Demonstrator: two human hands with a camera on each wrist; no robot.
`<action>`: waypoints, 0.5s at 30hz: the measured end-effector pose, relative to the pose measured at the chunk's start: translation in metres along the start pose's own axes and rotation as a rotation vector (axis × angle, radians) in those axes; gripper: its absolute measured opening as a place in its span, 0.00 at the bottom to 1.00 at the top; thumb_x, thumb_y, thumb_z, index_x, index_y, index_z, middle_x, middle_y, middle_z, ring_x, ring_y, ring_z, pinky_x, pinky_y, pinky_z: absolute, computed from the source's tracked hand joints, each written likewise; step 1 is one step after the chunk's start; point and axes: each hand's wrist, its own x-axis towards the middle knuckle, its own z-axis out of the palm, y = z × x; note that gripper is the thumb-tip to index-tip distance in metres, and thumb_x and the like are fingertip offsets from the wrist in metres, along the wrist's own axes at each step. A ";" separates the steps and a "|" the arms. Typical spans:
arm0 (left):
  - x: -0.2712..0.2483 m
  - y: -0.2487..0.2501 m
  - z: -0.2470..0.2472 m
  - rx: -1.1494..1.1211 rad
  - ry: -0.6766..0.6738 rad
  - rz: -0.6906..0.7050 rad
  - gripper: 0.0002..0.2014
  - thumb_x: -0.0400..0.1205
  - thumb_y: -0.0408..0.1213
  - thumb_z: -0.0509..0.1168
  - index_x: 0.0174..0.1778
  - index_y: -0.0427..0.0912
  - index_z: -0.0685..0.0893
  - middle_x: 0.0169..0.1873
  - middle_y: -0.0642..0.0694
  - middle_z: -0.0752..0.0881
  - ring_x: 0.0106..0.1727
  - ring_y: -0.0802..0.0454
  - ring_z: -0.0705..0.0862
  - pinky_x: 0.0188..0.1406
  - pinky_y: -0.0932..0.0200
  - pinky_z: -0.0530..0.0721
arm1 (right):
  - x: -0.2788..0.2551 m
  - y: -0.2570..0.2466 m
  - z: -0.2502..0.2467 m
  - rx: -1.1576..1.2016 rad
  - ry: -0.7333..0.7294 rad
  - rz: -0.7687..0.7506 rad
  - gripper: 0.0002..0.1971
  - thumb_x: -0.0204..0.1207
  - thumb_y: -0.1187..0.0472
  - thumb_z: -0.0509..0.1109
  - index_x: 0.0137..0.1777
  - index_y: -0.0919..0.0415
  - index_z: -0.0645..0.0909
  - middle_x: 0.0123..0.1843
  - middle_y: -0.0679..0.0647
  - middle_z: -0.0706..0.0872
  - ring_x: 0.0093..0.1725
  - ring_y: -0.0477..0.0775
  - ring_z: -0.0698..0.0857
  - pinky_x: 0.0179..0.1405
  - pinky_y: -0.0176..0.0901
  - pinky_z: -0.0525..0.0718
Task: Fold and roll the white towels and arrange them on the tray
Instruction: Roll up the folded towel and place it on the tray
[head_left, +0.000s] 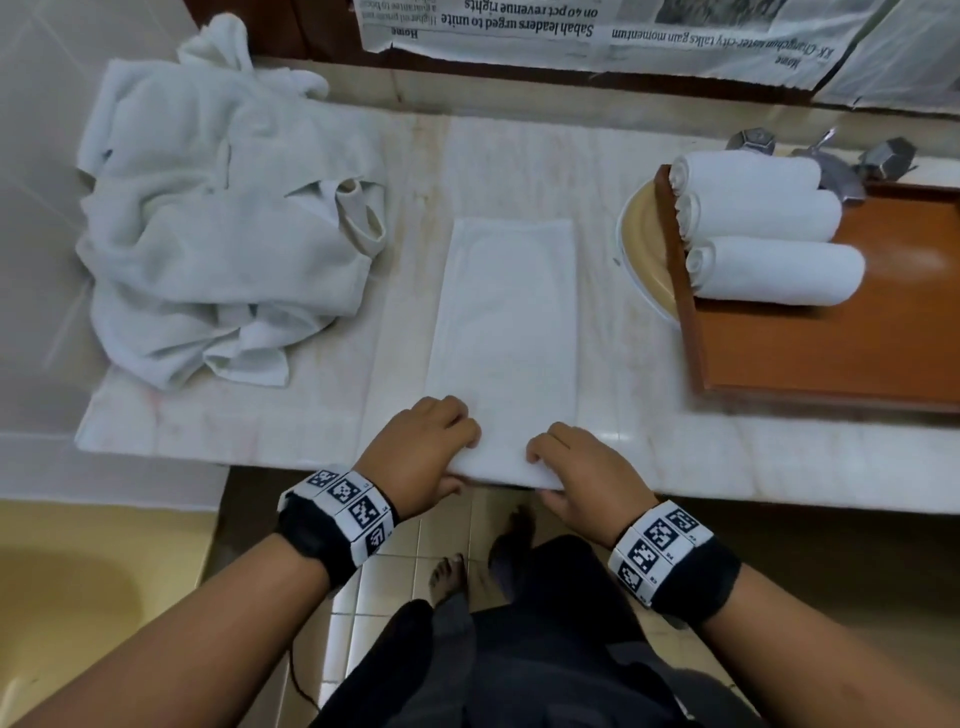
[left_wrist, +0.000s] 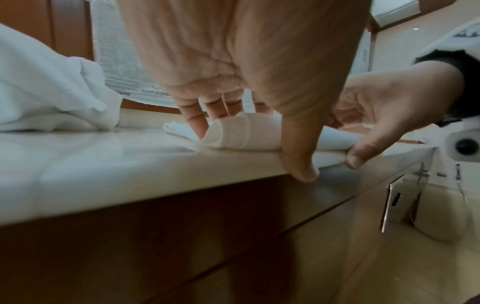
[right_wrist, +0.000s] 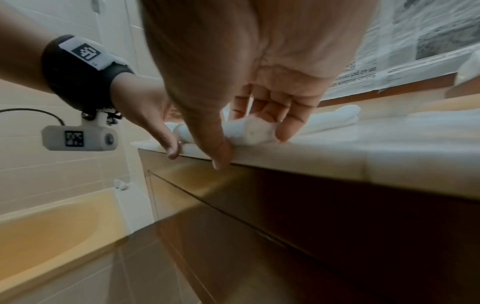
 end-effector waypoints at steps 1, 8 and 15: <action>-0.004 -0.001 0.003 -0.019 0.029 0.005 0.27 0.62 0.43 0.83 0.54 0.48 0.80 0.56 0.47 0.79 0.50 0.45 0.79 0.43 0.49 0.83 | -0.005 0.002 0.005 0.010 0.070 -0.021 0.18 0.65 0.65 0.78 0.55 0.54 0.82 0.50 0.49 0.82 0.47 0.56 0.82 0.40 0.48 0.83; -0.023 -0.002 0.013 -0.061 0.154 0.012 0.16 0.70 0.37 0.79 0.50 0.47 0.82 0.53 0.50 0.81 0.50 0.49 0.80 0.39 0.51 0.86 | -0.026 0.003 0.011 0.087 0.290 0.005 0.08 0.73 0.63 0.79 0.51 0.55 0.86 0.50 0.48 0.86 0.49 0.52 0.82 0.48 0.49 0.85; -0.030 -0.009 0.016 -0.076 0.229 -0.011 0.13 0.85 0.49 0.60 0.50 0.46 0.85 0.47 0.51 0.81 0.45 0.51 0.78 0.41 0.58 0.80 | -0.010 0.003 -0.008 0.166 0.124 0.191 0.07 0.85 0.51 0.65 0.53 0.49 0.83 0.49 0.44 0.86 0.50 0.47 0.80 0.55 0.48 0.79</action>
